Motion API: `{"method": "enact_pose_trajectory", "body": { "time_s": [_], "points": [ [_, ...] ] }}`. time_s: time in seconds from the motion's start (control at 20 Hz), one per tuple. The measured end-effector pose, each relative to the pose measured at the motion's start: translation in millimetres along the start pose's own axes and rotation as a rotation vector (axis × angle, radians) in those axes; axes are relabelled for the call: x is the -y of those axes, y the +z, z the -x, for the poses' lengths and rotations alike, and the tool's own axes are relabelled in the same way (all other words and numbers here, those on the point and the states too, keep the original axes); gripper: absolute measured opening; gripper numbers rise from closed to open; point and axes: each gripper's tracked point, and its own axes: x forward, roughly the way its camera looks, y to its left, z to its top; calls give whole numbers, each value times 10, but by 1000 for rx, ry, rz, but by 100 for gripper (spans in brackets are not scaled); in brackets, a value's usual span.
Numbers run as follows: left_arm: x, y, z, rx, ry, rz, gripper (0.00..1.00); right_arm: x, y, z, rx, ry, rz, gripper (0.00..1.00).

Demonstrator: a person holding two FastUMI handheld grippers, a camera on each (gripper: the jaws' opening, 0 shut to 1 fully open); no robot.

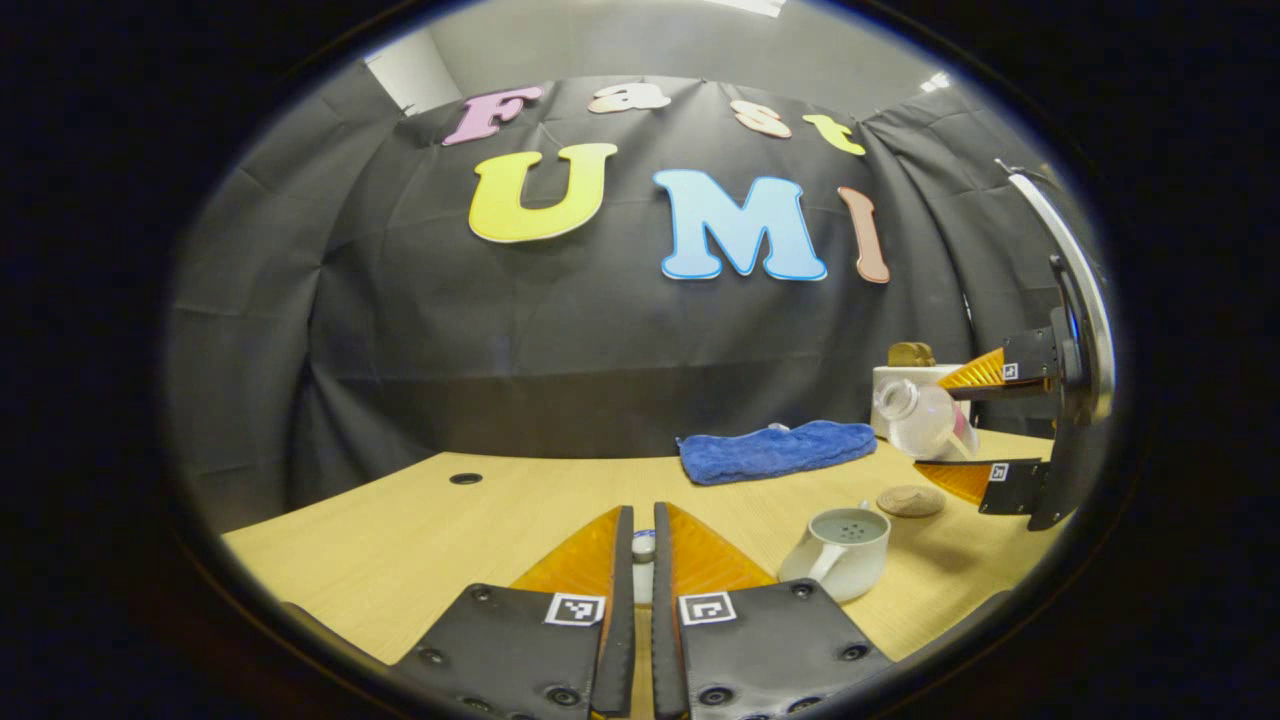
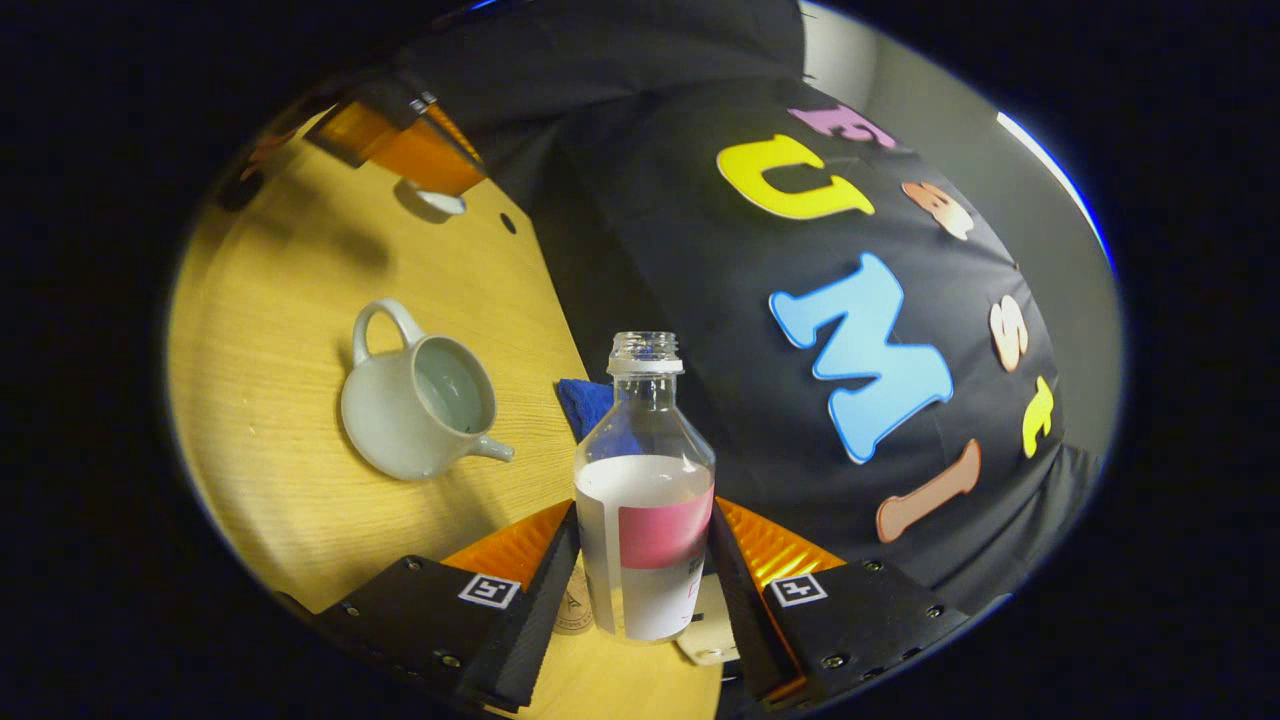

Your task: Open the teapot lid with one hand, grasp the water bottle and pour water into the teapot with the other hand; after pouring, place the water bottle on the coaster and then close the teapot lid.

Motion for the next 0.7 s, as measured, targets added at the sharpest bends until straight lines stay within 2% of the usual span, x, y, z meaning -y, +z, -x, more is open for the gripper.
{"method": "enact_pose_trajectory", "body": {
  "time_s": [0.15,0.3,0.45,0.7],
  "points": [
    [2,5,2,0,0,0,14,80,-119,-36,-33,-4,-220,76],
    [6,1,-1,0,2,0,14,96,-228,-92,-64,13,-389,76],
    [23,0,-4,-1,-2,0,14,39,-257,-180,-69,58,-583,76],
    [24,3,6,-2,-2,-1,14,131,-451,-350,-82,32,-793,76]
  ]
}}
